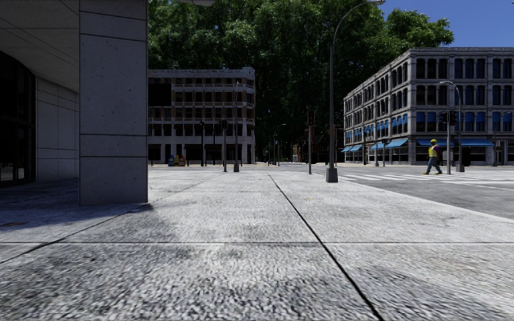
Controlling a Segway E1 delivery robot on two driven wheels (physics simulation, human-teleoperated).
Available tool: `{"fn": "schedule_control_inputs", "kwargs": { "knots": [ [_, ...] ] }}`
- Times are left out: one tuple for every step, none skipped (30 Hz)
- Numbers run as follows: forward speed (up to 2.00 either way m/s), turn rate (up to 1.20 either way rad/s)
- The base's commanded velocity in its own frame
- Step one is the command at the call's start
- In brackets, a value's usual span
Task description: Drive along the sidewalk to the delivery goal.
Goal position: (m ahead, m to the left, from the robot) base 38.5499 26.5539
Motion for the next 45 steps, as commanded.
{"fn": "schedule_control_inputs", "kwargs": {
  "knots": [
    [2.00, 0.00],
    [2.00, 0.00],
    [2.00, 0.00],
    [2.00, 0.00],
    [2.00, 0.00],
    [2.00, 0.00],
    [2.00, 0.00],
    [2.00, 0.00],
    [2.00, 0.00],
    [2.00, 0.00],
    [2.00, 0.00],
    [2.00, 0.00],
    [2.00, 0.00],
    [2.00, 0.00],
    [2.00, 0.00],
    [2.00, 0.00],
    [2.00, 0.00],
    [2.00, 0.00],
    [2.00, 0.00],
    [2.00, 0.00],
    [2.00, 0.00],
    [2.00, 0.00],
    [2.00, 0.00],
    [2.00, 0.00],
    [2.00, 0.00],
    [2.00, 0.00],
    [2.00, 0.00],
    [2.00, 0.00],
    [2.00, 0.00],
    [2.00, 0.00],
    [2.00, 0.00],
    [2.00, 0.00],
    [2.00, 0.00],
    [2.00, 0.00],
    [2.00, 0.00],
    [2.00, 0.00],
    [2.00, 0.00],
    [2.00, 0.00],
    [2.00, 0.00],
    [2.00, 0.00],
    [2.00, 0.00],
    [2.00, 0.00],
    [2.00, 0.00],
    [2.00, 0.00],
    [2.00, 0.00]
  ]
}}
